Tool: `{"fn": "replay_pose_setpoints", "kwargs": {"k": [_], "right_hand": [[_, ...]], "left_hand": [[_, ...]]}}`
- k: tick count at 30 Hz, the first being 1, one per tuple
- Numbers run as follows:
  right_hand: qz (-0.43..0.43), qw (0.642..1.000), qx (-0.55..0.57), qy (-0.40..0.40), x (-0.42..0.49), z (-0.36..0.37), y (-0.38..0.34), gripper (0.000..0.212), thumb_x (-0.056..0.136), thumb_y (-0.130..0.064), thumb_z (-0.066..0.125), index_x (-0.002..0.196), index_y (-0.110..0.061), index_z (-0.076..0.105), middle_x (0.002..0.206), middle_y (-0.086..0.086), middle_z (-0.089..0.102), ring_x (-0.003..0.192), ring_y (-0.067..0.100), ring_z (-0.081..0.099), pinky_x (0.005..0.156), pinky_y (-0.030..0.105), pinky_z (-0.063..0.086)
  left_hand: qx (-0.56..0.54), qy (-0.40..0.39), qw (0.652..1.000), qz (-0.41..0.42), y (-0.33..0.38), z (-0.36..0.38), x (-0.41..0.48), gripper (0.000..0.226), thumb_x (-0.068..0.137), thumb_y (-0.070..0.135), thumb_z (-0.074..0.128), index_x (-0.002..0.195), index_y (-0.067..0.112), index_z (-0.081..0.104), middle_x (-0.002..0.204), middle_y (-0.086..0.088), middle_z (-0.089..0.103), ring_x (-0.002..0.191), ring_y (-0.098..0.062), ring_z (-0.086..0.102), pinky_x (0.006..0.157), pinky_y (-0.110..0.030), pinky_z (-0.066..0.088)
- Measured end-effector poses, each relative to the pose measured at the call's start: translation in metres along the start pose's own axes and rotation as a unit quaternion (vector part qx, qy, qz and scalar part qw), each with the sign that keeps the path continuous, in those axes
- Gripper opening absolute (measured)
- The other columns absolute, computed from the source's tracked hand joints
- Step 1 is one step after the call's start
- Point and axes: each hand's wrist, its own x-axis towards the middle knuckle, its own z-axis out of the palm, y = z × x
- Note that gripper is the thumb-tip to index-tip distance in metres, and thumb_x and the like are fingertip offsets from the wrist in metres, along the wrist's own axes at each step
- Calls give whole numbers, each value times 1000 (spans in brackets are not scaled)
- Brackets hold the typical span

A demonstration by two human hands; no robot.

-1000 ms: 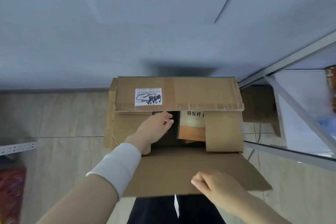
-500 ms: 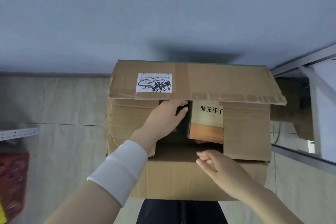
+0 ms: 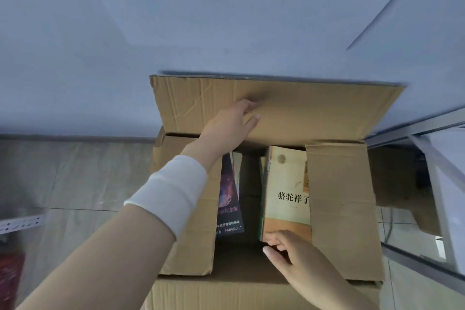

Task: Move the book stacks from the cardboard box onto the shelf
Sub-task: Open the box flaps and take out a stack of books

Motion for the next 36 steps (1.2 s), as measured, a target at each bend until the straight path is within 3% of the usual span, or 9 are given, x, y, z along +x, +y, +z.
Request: {"fn": "replay_pose_setpoints", "kwargs": {"k": [7, 12, 15, 18, 22, 27, 31, 33, 36], "right_hand": [[6, 1000, 2, 13, 15, -16, -4, 42, 93, -49, 37, 133, -35, 43, 127, -21, 54, 115, -5, 51, 96, 18, 42], [18, 1000, -4, 6, 18, -19, -4, 41, 93, -47, 38, 131, -33, 45, 125, -18, 56, 113, -2, 52, 95, 21, 42], [18, 1000, -2, -5, 21, -15, -4, 40, 94, -44, 38, 132, -32, 45, 129, -15, 54, 115, 2, 51, 92, 19, 40], [10, 1000, -7, -10, 24, -10, -4, 40, 95, -43, 39, 131, -30, 46, 130, -12, 54, 115, 3, 50, 89, 18, 39], [3, 1000, -5, -17, 24, -7, -3, 39, 94, -43, 40, 130, -30, 48, 128, -11, 55, 105, -1, 49, 85, 18, 38], [-5, 999, -13, -33, 16, -8, -10, 41, 93, -45, 41, 131, -30, 48, 125, -12, 58, 109, 3, 55, 94, 24, 43], [-14, 999, -24, -42, 4, -6, -20, 39, 94, -44, 40, 130, -30, 48, 123, -15, 58, 106, 0, 54, 93, 20, 40], [-11, 999, -28, -37, 0, -2, -25, 38, 94, -43, 41, 128, -31, 49, 120, -16, 59, 106, 0, 54, 93, 19, 40], [-5, 999, -31, -34, 1, 9, -25, 38, 93, -45, 40, 128, -31, 49, 118, -18, 58, 109, 1, 55, 96, 24, 42]], "left_hand": [[-56, 1, 997, -51, -10, 11, -3, 39, 97, 31, 46, 133, 17, 48, 129, 0, 57, 118, -16, 55, 98, -29, 43], [-178, -62, 970, -153, -21, 58, -57, 39, 99, 28, 42, 136, 16, 47, 134, 0, 56, 118, -13, 53, 89, -16, 34], [-230, -78, 942, -233, -40, 90, -86, 40, 99, 32, 40, 137, 21, 45, 139, 0, 52, 126, -16, 49, 93, -20, 36], [-273, -39, 915, -295, -54, 105, -98, 40, 98, 30, 41, 136, 18, 46, 134, -4, 55, 124, -23, 52, 101, -26, 38], [-324, -1, 895, -306, -49, 103, -109, 47, 98, 27, 44, 143, 15, 38, 141, -4, 51, 130, -21, 48, 112, -39, 36], [-324, 53, 907, -262, -20, 67, -133, 51, 98, 30, 42, 147, 19, 29, 149, 1, 39, 137, -15, 38, 115, -33, 29], [-181, 133, 946, -233, -25, 17, -179, 54, 93, 46, 44, 144, 32, 32, 143, 8, 44, 124, -10, 48, 108, -35, 40], [-141, 163, 948, -235, -38, -7, -200, 53, 94, 40, 46, 145, 29, 31, 145, 7, 41, 131, -11, 41, 105, -25, 32], [-107, 162, 946, -260, -68, -25, -216, 49, 96, 32, 46, 143, 25, 35, 147, 5, 41, 136, -13, 37, 105, -27, 31]]}}
